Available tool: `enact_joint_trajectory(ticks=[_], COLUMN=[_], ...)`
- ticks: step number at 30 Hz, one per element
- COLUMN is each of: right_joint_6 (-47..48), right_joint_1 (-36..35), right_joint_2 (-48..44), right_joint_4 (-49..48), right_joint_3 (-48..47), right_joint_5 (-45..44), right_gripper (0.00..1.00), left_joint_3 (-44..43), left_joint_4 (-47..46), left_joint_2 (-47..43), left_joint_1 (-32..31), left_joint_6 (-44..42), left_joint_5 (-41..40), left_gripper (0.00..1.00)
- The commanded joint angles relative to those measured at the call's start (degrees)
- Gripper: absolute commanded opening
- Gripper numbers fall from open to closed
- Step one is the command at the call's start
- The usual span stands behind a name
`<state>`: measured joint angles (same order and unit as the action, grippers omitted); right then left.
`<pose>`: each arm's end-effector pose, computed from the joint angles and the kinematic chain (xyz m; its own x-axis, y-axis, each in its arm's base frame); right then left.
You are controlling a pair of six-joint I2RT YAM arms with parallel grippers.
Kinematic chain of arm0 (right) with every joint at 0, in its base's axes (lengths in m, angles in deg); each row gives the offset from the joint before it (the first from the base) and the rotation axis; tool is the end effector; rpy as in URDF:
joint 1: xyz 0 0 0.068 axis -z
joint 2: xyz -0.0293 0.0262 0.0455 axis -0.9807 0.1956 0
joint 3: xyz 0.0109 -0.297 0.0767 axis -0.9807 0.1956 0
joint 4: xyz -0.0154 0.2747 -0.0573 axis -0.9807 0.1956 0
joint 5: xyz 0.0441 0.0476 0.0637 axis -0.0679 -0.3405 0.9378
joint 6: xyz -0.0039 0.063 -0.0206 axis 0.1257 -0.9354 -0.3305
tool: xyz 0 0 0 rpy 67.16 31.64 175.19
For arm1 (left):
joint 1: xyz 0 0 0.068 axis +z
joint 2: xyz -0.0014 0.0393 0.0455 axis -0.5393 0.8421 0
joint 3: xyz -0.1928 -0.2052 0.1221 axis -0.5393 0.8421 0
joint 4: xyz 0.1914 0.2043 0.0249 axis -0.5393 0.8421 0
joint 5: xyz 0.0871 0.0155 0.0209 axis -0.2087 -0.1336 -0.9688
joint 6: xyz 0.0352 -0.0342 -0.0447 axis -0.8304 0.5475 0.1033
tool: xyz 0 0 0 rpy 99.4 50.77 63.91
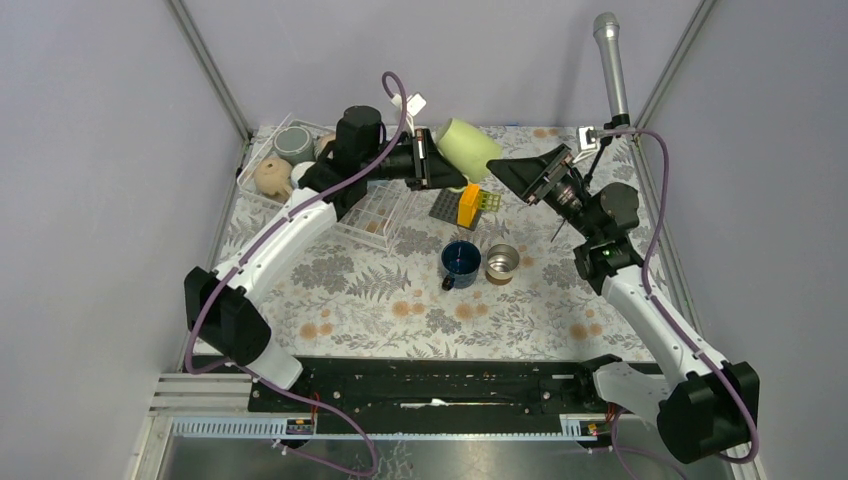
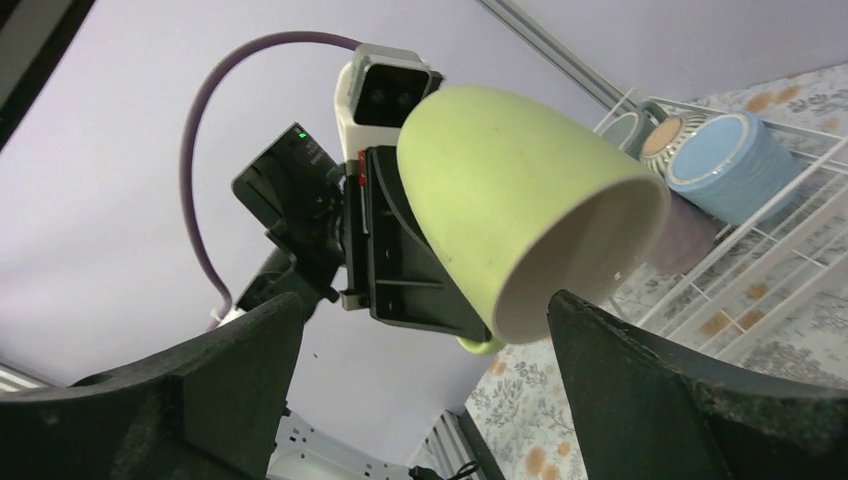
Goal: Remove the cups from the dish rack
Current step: Place the cup at the center of the board.
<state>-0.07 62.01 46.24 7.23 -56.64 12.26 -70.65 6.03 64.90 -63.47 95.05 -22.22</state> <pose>0.2389 0.0993 0.4147 -0.4382 0.6717 -0.5973 -0.6547 0.2168 0.7241 0.3172 -0.2313 0.4361 -0.8021 -0.1021 -0.5884 0.5396 0.2984 -0.7873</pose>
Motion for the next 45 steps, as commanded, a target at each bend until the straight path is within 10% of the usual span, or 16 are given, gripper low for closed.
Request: enact_joint_trajectory(ticks=[1, 14, 21, 34, 45], right_joint_6=[-4.8, -9.8, -8.2, 2.2, 11.9], right_joint_1=[0.3, 0.2, 0.2, 0.2, 0.2], right_joint_2=[2.3, 3.3, 1.0, -6.8, -7.3], right_joint_4=[-9.3, -13.8, -9.6, 7.5, 28.4], right_joint_3=[-0.4, 0.5, 0.5, -3.6, -10.8], right_joint_5=[3.0, 3.1, 1.5, -4.4, -11.4], right_gripper=[0.95, 0.57, 0.00, 0.00, 0.00], left_joint_3=[1.5, 5.2, 7.4, 10.8, 10.1], left_joint_4=[-17.6, -23.6, -26.3, -29.2, -15.4], left_joint_2=[-3.9, -2.6, -1.9, -2.4, -5.2], left_joint_1=[-0.9, -4.8, -5.8, -6.7, -7.0], left_joint_6=[6.2, 9.5, 12.4, 14.1, 4.4], left_joint_5=[5.8, 3.3, 2.7, 0.9, -4.1], left_gripper=[0.00, 0.00, 0.00, 0.94, 0.99])
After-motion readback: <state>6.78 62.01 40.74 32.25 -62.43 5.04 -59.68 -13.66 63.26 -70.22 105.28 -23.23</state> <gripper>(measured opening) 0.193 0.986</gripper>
